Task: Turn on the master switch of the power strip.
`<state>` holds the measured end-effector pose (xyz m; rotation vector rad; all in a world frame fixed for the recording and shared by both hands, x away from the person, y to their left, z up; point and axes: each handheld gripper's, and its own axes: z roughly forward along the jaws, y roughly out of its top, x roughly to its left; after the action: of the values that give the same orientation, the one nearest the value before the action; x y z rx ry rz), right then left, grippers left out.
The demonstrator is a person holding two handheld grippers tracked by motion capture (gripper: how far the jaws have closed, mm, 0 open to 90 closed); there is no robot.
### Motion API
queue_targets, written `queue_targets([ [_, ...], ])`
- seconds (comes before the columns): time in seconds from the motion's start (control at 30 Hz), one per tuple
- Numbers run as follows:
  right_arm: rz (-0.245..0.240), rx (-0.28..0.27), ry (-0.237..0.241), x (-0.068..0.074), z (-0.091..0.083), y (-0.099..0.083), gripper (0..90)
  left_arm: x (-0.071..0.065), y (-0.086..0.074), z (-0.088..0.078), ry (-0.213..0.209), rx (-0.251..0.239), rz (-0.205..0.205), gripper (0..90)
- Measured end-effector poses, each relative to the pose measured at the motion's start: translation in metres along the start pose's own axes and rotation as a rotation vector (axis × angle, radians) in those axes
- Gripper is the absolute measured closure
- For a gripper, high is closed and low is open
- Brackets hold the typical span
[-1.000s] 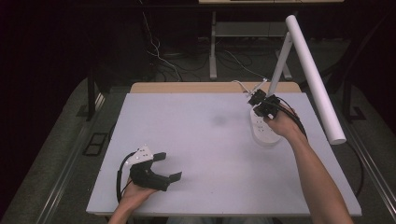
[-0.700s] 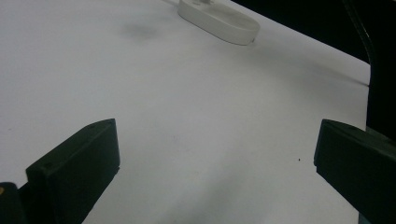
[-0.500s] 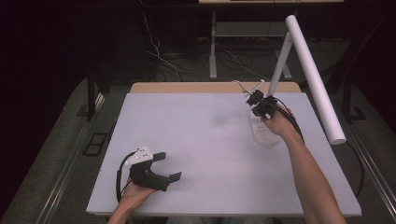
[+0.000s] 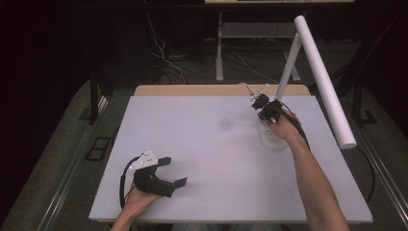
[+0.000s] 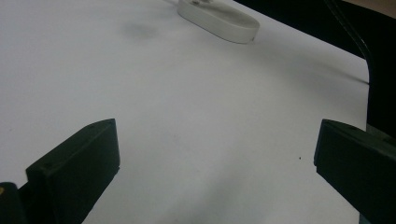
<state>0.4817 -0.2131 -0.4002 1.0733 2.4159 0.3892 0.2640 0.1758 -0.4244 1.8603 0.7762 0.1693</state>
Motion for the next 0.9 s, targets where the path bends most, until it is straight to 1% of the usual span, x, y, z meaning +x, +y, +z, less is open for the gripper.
queue_targets([
  [0.17,0.013,0.013,-0.013,-0.002,0.004,-0.002,89.6,0.0,0.0,0.0,0.002,0.001,0.003,0.0],
  [0.33,0.008,0.002,-0.016,-0.003,0.004,-0.004,89.8,0.0,0.0,0.0,0.001,0.001,0.004,0.0],
  [0.4,0.018,-0.001,-0.007,-0.004,0.003,-0.005,89.8,-0.001,0.0,0.0,0.0,0.001,0.005,0.0],
  [0.47,0.049,-0.011,0.011,-0.006,0.004,-0.006,89.9,-0.002,0.0,0.0,-0.005,0.003,0.013,0.0],
  [0.5,0.055,-0.014,0.012,-0.006,0.004,-0.006,89.9,-0.002,0.0,0.0,-0.005,0.003,0.013,0.0],
  [0.67,0.056,-0.012,0.006,-0.005,0.005,-0.007,90.0,-0.002,0.001,-0.001,-0.006,0.0,0.017,0.0],
  [0.77,0.075,-0.022,0.015,-0.007,0.006,-0.008,90.0,-0.002,0.001,-0.002,-0.006,-0.002,0.018,0.0],
  [0.9,0.088,-0.035,0.008,-0.006,0.006,-0.01,90.0,-0.002,0.001,-0.001,-0.006,0.001,0.021,0.0],
])
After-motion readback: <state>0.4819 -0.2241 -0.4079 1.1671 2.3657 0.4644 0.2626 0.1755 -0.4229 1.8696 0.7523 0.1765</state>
